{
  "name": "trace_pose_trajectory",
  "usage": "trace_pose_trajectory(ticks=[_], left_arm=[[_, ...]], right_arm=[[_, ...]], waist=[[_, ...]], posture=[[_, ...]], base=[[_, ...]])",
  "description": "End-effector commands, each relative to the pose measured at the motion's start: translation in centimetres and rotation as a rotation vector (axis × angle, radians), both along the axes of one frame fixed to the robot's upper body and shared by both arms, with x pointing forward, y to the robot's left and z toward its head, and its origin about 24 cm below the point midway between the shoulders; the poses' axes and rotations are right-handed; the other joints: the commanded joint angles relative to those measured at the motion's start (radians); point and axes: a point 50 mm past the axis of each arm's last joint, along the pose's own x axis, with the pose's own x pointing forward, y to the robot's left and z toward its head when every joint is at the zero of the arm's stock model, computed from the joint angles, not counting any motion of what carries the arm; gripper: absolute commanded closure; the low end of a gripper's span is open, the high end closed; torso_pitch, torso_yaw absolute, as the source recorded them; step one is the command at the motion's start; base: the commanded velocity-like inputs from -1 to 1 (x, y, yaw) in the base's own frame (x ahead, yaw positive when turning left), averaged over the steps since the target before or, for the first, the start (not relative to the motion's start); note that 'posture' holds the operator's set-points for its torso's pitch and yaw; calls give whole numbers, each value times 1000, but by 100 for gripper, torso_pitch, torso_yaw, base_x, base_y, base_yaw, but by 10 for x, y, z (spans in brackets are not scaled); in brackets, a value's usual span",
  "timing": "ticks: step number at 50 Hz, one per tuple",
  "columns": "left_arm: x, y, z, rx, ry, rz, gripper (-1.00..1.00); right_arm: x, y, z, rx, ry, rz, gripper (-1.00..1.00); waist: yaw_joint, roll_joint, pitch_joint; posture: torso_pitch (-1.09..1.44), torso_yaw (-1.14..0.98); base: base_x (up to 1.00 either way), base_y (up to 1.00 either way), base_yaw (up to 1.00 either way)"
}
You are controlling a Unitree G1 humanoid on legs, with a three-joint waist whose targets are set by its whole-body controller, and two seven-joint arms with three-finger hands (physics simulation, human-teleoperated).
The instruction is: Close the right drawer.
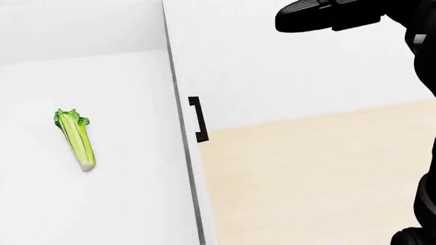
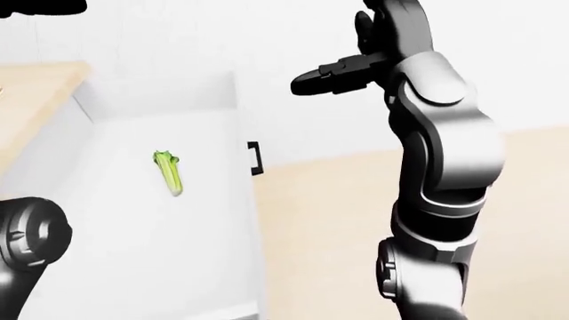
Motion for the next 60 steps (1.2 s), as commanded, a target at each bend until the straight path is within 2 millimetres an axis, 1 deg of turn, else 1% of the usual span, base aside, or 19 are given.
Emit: trace_pose_trajectory(ticks=[1, 3, 9, 11, 13, 14, 16, 18, 20, 22, 24, 26, 27, 33, 36, 40, 41, 47, 60], left_arm=[[-6, -1, 9, 6, -53, -2, -100], [-7, -1, 10, 6, -55, -2, -100], [-9, -2, 10, 6, -57, -2, -100], [-9, -2, 11, 6, -57, -2, -100], [-9, -2, 11, 6, -57, -3, -100], [-9, -2, 11, 6, -58, -3, -100], [-9, -2, 11, 6, -58, -3, -100], [-9, -2, 11, 6, -58, -3, -100], [-9, -1, 11, 6, -58, -3, -100], [-9, -1, 11, 7, -57, -3, -100], [-9, -1, 11, 6, -57, -3, -100], [-9, -2, 11, 7, -57, -3, -100], [-9, -2, 11, 7, -57, -4, -100], [-10, -2, 11, 7, -58, -3, -100], [-11, -2, 11, 6, -59, -4, -100], [-11, -2, 12, 7, -60, -4, -100], [-11, -2, 12, 7, -60, -4, -100], [-11, -1, 12, 7, -61, -3, -100], [-12, -2, 14, 8, -65, -3, -100]], right_arm=[[-5, -1, 12, -1, -59, -7, -100], [-5, -1, 12, -1, -60, -6, -100], [-6, -1, 12, -1, -61, -7, -100], [-6, -1, 12, 0, -61, -6, -100], [-6, -1, 11, 0, -60, -6, -100], [-6, -1, 11, 0, -61, -5, -100], [-6, -1, 12, 1, -61, -5, -100], [-7, -1, 11, 1, -63, -6, -100], [-5, -4, 12, 1, -71, -30, -100], [-4, -7, 12, -20, -70, -68, -100], [-6, -8, 13, -4, -80, -58, -100], [-6, -7, 13, 0, -77, -51, -100], [-6, -7, 13, 0, -77, -51, -100], [-7, -6, 13, 6, -75, -36, -100], [-7, -6, 13, 8, -76, -33, -100], [-7, -5, 13, 7, -76, -26, -100], [-6, -5, 13, 0, -79, -32, -100], [-6, -4, 14, 6, -80, -26, -100], [-6, -3, 14, -4, -76, -27, -100]], waist=[[-2, 14, -23], [-6, 27, -64], [0, 38, -83], [-1, 61, -73], [-4, 113, -75], [-5, 96, -75], [-6, 110, -82], [-8, 100, -88], [-6, 73, -39], [-8, 53, -12], [-2, 26, -5], [13, -29, -23], [8, -2, -10], [8, 23, -63], [1, 45, -61], [-19, 102, -72], [-25, 80, -42], [-19, 36, -31], [-14, 39, -30]], posture=[[0, 0], [0, 0], [0, 0], [0, 0], [0, 0], [0, 0], [0, 0], [0, 0], [0, 0], [0, 0], [0, 0], [0, 0], [0, 0], [0, 0], [0, 0], [0, 0], [0, 0], [0, 0], [0, 0]], base=[[-4, 0, 0], [-7, 0, 0], [-19, 0, 0], [-23, 0, 0], [-22, 0, 0], [-23, 0, 0], [-23, 0, 0], [-23, 0, 0], [0, 0, 0], [0, 0, 0], [0, 0, 0], [0, 0, 0], [0, 0, 0], [0, 0, 29], [0, 0, 45], [0, 0, 44], [0, 0, 0], [0, 0, 0], [0, 0, 0]])
